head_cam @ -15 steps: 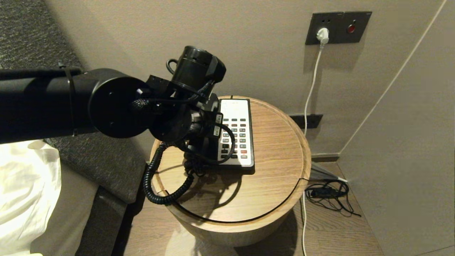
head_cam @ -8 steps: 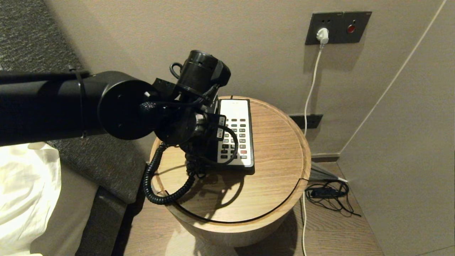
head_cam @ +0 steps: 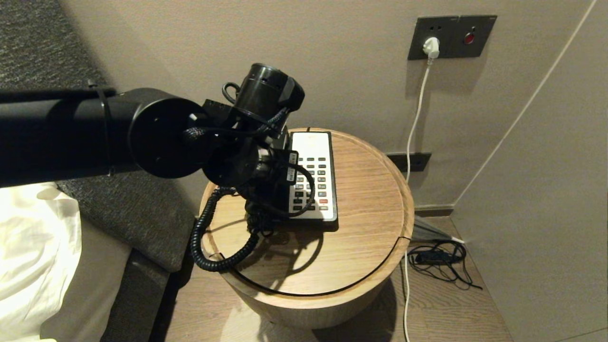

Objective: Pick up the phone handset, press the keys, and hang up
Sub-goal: Put the handset back

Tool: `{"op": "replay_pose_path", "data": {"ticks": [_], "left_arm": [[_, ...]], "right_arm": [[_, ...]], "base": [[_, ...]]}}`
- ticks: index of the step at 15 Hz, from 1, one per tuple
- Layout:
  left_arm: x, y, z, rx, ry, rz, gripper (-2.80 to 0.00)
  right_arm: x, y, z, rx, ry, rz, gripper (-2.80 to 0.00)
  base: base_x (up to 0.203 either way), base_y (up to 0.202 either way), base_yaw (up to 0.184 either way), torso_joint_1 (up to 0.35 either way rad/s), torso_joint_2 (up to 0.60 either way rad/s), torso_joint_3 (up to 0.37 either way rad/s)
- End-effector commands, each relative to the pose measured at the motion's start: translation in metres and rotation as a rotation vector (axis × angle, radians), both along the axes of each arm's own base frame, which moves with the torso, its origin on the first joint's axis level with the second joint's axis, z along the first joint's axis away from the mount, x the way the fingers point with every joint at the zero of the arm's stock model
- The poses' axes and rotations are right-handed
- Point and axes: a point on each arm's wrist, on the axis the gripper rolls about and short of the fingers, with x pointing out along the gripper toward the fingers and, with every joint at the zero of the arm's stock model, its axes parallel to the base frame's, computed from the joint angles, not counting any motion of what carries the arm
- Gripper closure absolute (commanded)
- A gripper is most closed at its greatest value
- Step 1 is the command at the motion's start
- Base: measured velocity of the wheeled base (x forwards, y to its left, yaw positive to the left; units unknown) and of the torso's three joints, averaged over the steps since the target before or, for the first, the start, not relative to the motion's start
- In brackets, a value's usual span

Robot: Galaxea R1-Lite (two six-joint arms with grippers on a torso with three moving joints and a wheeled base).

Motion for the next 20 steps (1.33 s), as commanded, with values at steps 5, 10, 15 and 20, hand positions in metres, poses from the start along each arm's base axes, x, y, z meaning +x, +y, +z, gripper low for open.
{"op": "replay_pose_path", "data": {"ticks": [5,10,15,20], "left_arm": [[-0.003,0.004,0.009,-0.028,-0.014,0.015,0.0],[-0.009,0.009,0.021,-0.051,-0.041,0.012,0.0],[-0.009,0.006,0.024,-0.081,-0.044,0.009,0.0],[-0.006,0.002,0.021,-0.105,-0.033,0.013,0.0]], "right_arm": [[0.002,0.001,-0.003,-0.007,0.011,0.003,0.0],[0.003,0.001,-0.005,-0.011,0.018,0.004,0.0],[0.003,0.001,-0.007,-0.012,0.021,0.004,0.0],[0.003,0.001,-0.008,-0.022,0.023,0.008,0.0]], "base": [[0.0,0.0,0.0,0.0,0.0,0.0],[0.0,0.0,0.0,0.0,0.0,0.0],[0.0,0.0,0.0,0.0,0.0,0.0],[0.0,0.0,0.0,0.0,0.0,0.0]]}}
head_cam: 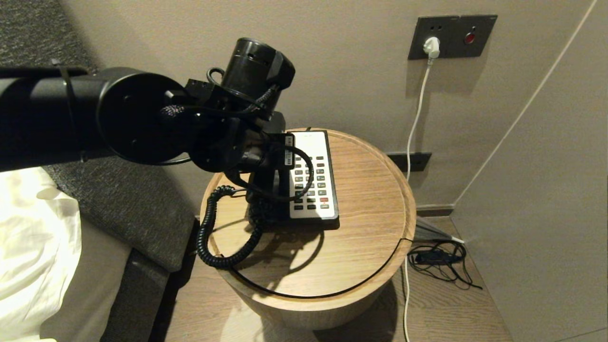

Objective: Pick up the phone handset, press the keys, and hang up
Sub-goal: Put the handset back

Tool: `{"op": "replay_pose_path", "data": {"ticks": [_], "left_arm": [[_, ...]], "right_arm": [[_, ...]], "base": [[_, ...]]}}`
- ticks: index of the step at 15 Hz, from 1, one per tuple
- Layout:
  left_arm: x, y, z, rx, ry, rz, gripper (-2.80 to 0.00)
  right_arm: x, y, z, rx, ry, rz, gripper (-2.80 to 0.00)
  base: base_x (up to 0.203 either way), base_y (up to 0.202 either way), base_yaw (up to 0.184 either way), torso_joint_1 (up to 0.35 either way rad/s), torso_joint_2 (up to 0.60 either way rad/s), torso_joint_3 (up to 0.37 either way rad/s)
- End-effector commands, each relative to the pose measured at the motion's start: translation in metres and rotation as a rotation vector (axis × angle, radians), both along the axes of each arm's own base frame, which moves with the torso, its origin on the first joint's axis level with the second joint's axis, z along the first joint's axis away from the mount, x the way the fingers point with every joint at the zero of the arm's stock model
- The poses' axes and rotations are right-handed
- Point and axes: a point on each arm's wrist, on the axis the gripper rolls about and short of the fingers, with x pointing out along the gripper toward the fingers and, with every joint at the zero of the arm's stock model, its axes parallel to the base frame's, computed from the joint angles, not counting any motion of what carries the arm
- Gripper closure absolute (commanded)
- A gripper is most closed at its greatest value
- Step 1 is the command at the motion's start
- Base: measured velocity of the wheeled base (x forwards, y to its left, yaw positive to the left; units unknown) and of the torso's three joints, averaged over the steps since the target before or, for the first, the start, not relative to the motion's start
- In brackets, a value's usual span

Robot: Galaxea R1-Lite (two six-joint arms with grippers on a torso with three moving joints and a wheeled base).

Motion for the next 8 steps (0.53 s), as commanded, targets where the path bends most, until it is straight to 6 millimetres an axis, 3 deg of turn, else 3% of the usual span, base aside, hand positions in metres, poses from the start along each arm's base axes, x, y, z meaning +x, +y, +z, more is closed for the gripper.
{"op": "replay_pose_path", "data": {"ticks": [1,8], "left_arm": [[0.002,-0.002,-0.004,0.001,0.01,0.006,0.0],[0.006,-0.008,-0.018,0.007,0.05,0.016,0.0]], "right_arm": [[0.0,0.0,-0.001,0.002,0.008,0.001,0.0],[0.004,0.001,-0.004,0.001,0.007,0.002,0.0]], "base": [[0.0,0.0,0.0,0.0,0.0,0.0],[0.0,0.0,0.0,0.0,0.0,0.0]]}}
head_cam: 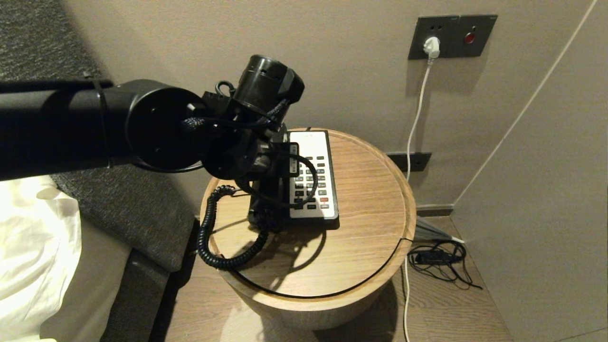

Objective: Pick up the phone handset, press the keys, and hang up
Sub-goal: Put the handset back

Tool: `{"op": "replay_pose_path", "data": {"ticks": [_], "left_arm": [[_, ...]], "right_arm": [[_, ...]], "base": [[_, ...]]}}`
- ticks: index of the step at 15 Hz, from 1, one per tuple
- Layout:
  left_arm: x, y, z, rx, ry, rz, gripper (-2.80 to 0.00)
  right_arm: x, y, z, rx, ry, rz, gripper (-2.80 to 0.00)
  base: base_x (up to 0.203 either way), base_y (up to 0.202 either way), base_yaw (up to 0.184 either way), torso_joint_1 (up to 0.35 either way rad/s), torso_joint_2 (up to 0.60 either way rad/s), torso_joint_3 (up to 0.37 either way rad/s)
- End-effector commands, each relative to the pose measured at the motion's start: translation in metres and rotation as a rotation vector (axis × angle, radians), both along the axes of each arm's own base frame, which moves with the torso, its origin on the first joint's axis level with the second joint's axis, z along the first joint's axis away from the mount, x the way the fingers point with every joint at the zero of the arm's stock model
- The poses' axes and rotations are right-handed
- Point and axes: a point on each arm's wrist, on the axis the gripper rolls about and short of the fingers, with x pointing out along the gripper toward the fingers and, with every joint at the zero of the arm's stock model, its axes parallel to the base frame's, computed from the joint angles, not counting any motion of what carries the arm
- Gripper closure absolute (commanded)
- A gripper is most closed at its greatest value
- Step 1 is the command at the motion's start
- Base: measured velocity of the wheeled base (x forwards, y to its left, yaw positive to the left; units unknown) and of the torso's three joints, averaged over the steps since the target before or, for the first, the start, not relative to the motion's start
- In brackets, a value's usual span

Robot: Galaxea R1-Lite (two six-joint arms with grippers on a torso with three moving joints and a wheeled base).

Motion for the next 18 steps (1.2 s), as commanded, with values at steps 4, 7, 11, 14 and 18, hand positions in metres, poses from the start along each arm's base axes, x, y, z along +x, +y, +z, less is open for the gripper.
{"op": "replay_pose_path", "data": {"ticks": [4,7,11,14,18], "left_arm": [[0.0034,-0.0036,-0.0113,0.009,0.029,0.01,0.0],[0.0036,-0.0039,-0.0127,0.003,0.037,0.007,0.0],[0.0036,-0.0039,-0.0107,-0.004,0.029,0.009,0.0],[0.0036,-0.0033,-0.0122,-0.014,0.039,0.015,0.0],[0.0035,-0.0038,-0.0115,-0.021,0.036,0.015,-2.8]], "right_arm": [[0.0018,0.0006,-0.0035,-0.002,0.018,0.0,0.0],[0.0023,0.0008,-0.0037,-0.002,0.018,0.002,0.0],[0.0025,0.0008,-0.0037,-0.003,0.019,0.002,0.0],[0.003,0.001,-0.0037,-0.003,0.021,0.002,0.0],[0.0025,0.0011,-0.0037,0.002,0.021,0.015,0.0]], "base": [[0.0,0.0,0.0,0.0,0.0,0.0],[0.0,0.0,0.0,0.0,0.0,0.0],[0.0,0.0,0.0,0.0,0.0,0.0],[0.0,0.0,0.0,0.0,0.0,0.0],[0.0,0.0,0.0,0.0,0.0,0.0]]}}
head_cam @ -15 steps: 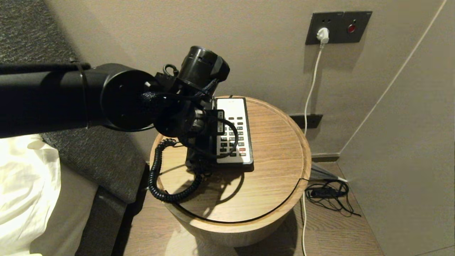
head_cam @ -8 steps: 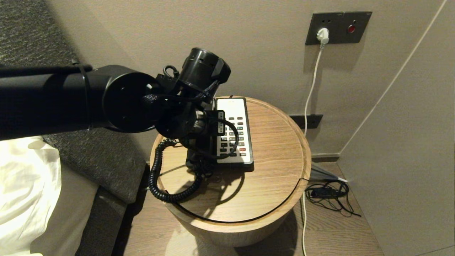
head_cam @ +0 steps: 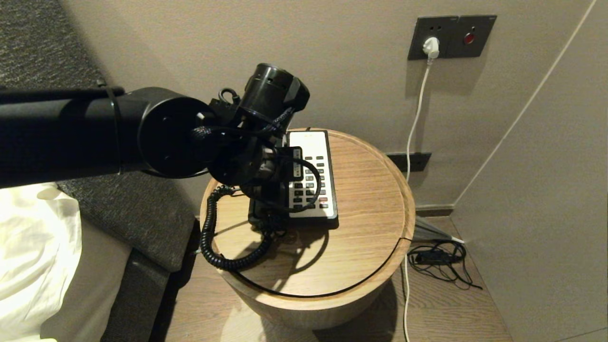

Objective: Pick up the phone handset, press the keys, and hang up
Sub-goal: Put the handset back

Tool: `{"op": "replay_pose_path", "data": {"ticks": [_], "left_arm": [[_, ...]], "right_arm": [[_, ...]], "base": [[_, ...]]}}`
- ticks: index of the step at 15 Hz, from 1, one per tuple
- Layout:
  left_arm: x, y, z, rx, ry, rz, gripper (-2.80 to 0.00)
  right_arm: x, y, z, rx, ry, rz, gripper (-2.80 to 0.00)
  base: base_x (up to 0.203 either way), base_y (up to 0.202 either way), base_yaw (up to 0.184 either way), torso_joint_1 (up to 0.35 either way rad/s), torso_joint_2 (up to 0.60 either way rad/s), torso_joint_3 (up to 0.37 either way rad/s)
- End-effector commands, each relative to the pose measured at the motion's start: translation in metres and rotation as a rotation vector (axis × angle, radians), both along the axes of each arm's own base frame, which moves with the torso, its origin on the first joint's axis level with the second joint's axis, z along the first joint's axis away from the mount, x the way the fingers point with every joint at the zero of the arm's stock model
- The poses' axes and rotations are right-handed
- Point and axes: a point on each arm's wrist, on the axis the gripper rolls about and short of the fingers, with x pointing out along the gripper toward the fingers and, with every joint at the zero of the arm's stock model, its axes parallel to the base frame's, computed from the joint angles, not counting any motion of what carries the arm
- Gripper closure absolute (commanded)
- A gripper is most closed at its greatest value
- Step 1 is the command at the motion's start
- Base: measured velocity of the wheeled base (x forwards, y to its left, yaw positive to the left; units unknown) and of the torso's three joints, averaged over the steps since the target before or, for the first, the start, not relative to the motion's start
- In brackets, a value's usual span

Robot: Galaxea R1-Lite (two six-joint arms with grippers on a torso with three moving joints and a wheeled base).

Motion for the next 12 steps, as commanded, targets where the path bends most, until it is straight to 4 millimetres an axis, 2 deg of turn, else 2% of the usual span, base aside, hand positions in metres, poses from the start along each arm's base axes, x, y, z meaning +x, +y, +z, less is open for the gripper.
{"op": "replay_pose_path", "data": {"ticks": [1,6,11,12], "left_arm": [[0.001,0.0,-0.002,0.005,0.006,0.007,-2.8],[-0.006,0.006,0.01,-0.009,-0.019,0.012,-2.8],[-0.022,0.021,0.026,-0.022,-0.034,0.014,-2.8],[-0.027,0.026,0.029,-0.024,-0.039,0.013,0.0]], "right_arm": [[0.0,0.0,0.0,0.003,0.005,0.003,0.0],[0.0,0.0,-0.003,-0.007,0.01,0.006,0.0],[0.0,0.0,-0.003,-0.021,0.004,0.017,0.0],[0.0,0.0,-0.005,-0.024,0.008,0.018,0.0]], "base": [[0.0,0.0,0.0,0.0,0.0,0.0],[0.0,0.0,0.0,0.0,0.0,0.0],[0.0,0.0,0.0,0.0,0.0,0.0],[0.0,0.0,0.0,0.0,0.0,0.0]]}}
